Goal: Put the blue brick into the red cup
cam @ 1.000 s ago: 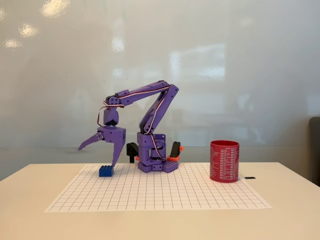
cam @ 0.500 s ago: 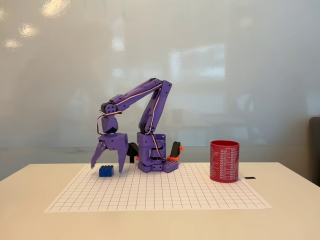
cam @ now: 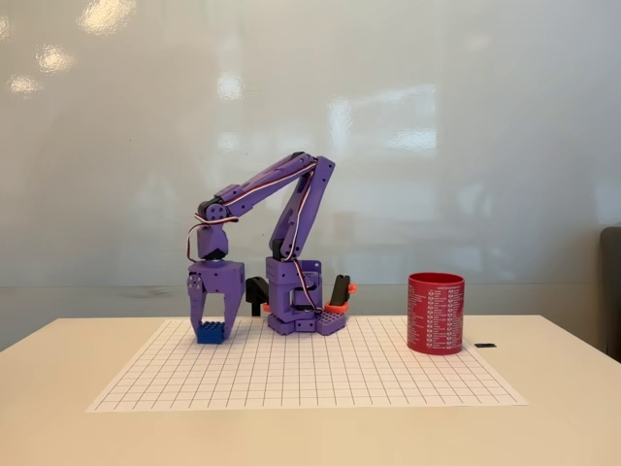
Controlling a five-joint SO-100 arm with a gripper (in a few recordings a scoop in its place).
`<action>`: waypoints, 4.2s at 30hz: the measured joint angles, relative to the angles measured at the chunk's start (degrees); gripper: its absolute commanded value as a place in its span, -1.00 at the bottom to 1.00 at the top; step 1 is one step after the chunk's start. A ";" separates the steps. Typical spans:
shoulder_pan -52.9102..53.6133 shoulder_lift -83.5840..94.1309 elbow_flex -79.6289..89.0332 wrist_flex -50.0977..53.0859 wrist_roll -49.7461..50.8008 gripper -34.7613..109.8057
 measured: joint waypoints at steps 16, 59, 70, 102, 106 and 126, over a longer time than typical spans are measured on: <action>-6.33 2.37 -29.71 6.50 -0.44 -0.53; -123.49 6.77 -51.59 37.88 3.43 -0.53; -134.21 9.58 -42.36 32.26 11.95 -0.53; -138.43 9.67 -34.63 22.50 12.92 0.29; -138.43 9.67 -33.75 23.99 13.54 0.40; -138.43 10.63 -32.70 21.36 9.23 -0.52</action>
